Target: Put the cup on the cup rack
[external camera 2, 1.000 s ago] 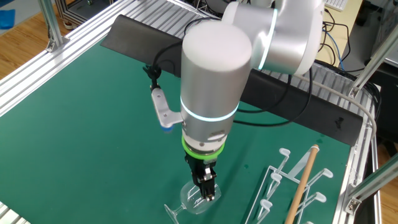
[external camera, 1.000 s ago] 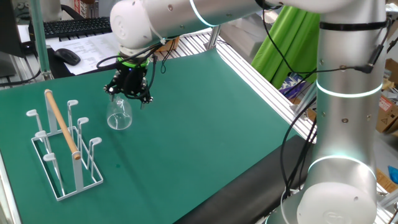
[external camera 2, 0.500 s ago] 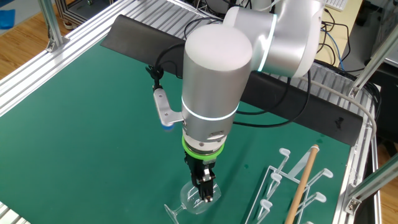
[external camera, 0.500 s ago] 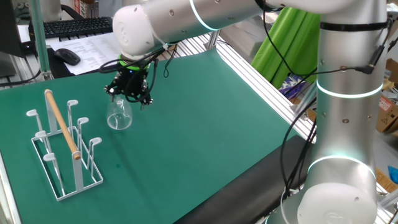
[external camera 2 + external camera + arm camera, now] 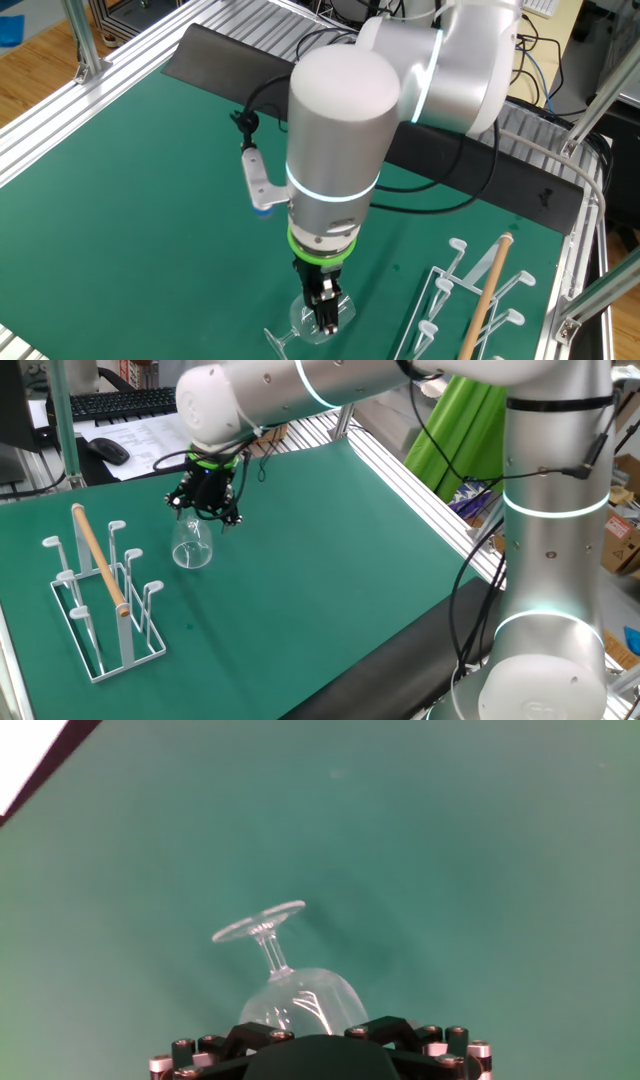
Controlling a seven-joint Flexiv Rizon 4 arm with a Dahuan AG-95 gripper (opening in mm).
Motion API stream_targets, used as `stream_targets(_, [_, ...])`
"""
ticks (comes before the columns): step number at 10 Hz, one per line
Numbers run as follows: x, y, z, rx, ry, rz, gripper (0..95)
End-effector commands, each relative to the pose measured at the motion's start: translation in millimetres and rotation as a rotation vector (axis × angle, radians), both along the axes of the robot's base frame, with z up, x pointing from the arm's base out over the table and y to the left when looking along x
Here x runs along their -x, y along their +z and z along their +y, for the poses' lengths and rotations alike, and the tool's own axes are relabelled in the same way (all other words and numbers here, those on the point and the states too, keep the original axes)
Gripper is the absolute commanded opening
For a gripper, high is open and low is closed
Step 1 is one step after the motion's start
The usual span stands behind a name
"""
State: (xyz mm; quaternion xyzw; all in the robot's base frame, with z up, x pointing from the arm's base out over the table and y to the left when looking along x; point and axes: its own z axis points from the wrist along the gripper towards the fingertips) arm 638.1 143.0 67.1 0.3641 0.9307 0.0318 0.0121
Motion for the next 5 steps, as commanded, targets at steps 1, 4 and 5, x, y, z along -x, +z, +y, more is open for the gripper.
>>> stream_targets(1, [-4.5,0.6,-0.4,-0.002,0.001,0.000,95.0])
stream_targets(4, [-18.8,-1.5,-0.9,-0.001,-0.002,-0.002,95.0])
stream_targets(5, [-23.6,-3.5,-1.3,0.000,-0.001,-0.003,95.0])
